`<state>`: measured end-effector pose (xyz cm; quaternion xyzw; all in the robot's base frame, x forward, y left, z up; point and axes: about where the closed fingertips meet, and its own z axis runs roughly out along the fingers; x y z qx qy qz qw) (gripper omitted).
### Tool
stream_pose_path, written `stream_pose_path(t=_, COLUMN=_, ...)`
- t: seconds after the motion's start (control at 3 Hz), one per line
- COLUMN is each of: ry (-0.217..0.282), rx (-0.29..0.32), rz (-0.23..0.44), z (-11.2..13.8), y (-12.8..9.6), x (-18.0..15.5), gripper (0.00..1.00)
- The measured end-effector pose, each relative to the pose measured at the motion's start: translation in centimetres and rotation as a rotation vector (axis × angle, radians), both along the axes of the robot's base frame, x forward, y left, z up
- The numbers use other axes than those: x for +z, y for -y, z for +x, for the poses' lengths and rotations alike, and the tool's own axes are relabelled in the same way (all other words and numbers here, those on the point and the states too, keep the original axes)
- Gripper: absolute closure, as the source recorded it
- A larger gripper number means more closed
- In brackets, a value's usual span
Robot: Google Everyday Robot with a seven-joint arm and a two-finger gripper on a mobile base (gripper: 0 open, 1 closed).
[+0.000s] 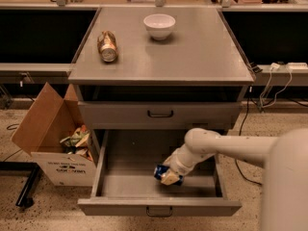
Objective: Pick pepsi can from middle drawer and place on counter
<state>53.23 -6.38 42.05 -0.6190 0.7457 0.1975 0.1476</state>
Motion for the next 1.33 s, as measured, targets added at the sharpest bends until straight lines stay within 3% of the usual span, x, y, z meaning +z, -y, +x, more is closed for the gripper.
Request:
stream_pose_path(t=0.33, ry=0.129, rx=-0.073, rz=0.048, z=0.9, y=4.9, x=5.5, gripper=1.0)
stream_pose_path(t=0.67, ry=0.21, rx=-0.114, rz=0.1, z=1.9, y=8.8, x=9.1, gripper=1.0)
stream_pose_path(t=1.0, ry=0.265, rx=-0.137, rz=0.13, z=2.7, y=11.3, x=11.5, gripper=1.0)
stream_pose_path(t=1.33, ry=0.265, rx=-0.137, rz=0.13, z=2.7, y=11.3, x=11.5, gripper=1.0)
